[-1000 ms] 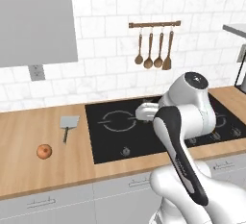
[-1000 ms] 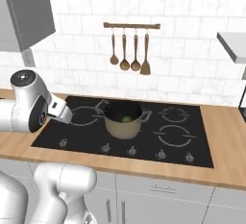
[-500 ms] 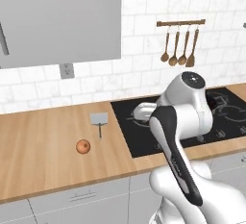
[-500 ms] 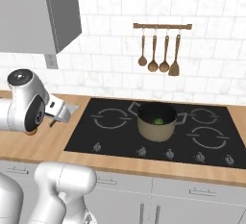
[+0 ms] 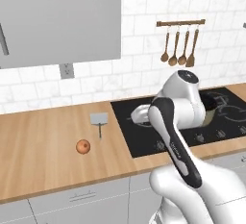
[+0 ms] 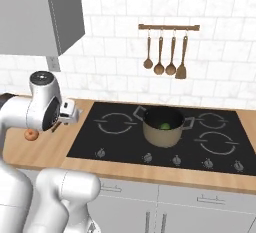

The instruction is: Put the onion and avocado in the pot. Retrieve the spatula and lightly stir the vegetables in the pot.

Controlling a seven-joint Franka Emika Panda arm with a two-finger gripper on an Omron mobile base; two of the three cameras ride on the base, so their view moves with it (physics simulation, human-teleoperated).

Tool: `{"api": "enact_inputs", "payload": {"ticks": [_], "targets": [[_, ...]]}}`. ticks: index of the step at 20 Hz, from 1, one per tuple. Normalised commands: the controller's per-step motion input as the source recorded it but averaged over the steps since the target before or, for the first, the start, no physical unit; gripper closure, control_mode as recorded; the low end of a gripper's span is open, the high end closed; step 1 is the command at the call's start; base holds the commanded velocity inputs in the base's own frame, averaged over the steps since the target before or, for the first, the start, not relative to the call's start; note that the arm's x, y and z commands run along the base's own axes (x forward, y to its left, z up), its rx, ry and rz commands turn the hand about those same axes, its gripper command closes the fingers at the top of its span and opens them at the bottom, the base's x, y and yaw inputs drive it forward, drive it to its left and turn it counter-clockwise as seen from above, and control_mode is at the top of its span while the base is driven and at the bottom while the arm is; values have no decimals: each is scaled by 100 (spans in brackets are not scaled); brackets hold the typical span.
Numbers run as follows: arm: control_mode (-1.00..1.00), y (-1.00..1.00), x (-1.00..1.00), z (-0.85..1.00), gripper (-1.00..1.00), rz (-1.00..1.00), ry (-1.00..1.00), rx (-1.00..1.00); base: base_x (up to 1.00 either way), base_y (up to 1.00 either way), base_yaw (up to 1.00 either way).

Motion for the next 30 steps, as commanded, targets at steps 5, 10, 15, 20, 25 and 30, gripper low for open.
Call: {"api": "enact_inputs", "payload": {"ticks": [5, 10, 15, 20, 25, 30], "targets": [[-100, 100, 48, -52, -100, 37, 14, -6, 0, 0, 0], [-100, 100, 79, -66, -100, 8, 7, -8, 0, 0, 0], [-100, 100, 67, -77, -100, -20, 5, -7, 0, 0, 0], [-100, 79, 5, -27, -100, -23, 1, -3, 0, 0, 0], [-100, 49, 5, -26, -100, -15, 2, 0, 0, 0, 0], [-100, 1, 20, -46, -100, -19, 0, -4, 0, 0, 0]]}}
